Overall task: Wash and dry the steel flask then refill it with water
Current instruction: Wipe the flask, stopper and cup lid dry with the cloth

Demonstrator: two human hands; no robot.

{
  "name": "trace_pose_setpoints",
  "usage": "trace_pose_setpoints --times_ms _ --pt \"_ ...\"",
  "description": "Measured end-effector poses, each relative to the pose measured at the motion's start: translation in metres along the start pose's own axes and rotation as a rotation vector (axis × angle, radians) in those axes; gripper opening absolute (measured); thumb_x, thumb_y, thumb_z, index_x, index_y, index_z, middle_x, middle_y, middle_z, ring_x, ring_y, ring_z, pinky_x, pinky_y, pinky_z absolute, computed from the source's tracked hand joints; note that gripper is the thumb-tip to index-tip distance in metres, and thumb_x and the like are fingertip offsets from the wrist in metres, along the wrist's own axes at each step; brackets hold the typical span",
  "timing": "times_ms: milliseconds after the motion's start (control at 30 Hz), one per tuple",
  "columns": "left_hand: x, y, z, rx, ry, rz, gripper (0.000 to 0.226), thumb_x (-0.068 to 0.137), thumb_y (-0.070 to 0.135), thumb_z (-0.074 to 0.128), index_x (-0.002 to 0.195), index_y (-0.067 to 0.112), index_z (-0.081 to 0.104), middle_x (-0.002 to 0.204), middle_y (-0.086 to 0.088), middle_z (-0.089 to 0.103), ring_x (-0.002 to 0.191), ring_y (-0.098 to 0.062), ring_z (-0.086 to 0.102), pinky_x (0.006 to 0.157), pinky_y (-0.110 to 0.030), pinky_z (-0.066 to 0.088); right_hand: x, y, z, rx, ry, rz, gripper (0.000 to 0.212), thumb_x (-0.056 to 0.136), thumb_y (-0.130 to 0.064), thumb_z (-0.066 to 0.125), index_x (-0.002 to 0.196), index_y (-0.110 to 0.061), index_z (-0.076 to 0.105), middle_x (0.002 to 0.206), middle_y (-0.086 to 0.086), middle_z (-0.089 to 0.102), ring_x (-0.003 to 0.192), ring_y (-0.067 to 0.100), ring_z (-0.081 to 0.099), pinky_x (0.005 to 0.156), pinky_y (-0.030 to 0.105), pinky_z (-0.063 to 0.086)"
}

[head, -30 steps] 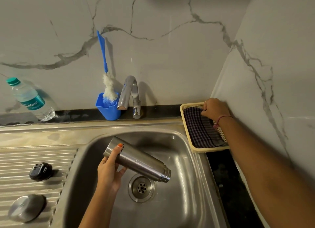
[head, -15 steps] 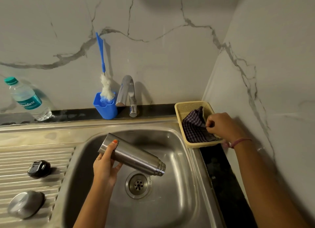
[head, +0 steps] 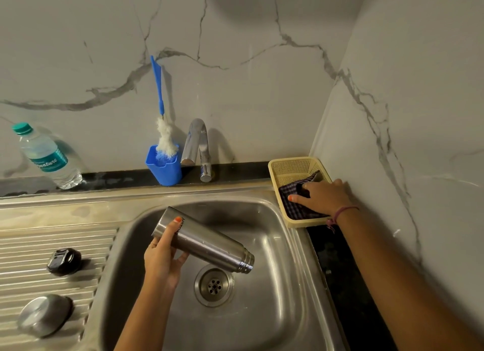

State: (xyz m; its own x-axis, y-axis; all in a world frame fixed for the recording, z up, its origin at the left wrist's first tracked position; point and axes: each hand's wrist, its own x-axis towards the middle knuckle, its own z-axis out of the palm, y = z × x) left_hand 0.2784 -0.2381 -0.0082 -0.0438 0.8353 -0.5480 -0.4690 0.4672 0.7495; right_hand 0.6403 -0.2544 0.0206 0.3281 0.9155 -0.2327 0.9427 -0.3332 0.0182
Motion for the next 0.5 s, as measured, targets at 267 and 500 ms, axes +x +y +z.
trace_pose_setpoints --times_ms 267,500 --pt "0.003 -0.001 -0.006 -0.02 0.007 0.003 0.041 0.082 0.018 0.076 0.118 0.01 0.059 0.1 -0.007 0.065 0.106 -0.024 0.064 0.093 -0.048 0.053 0.028 0.001 0.014 0.514 0.196 0.061 0.032 0.086 -0.033 0.065 0.113 -0.017 0.067 0.121 0.001 0.062 0.11 0.023 0.056 0.102 0.054 0.037" --pt "0.006 -0.003 -0.008 -0.018 0.001 0.005 0.054 0.081 0.02 0.077 0.128 0.006 0.056 0.107 -0.011 0.063 0.113 -0.029 0.062 0.095 -0.05 0.053 0.065 0.01 -0.004 0.412 0.202 -0.165 0.03 0.095 -0.024 0.056 0.12 -0.009 0.063 0.131 0.008 0.054 0.12 0.026 0.05 0.106 0.043 0.038"
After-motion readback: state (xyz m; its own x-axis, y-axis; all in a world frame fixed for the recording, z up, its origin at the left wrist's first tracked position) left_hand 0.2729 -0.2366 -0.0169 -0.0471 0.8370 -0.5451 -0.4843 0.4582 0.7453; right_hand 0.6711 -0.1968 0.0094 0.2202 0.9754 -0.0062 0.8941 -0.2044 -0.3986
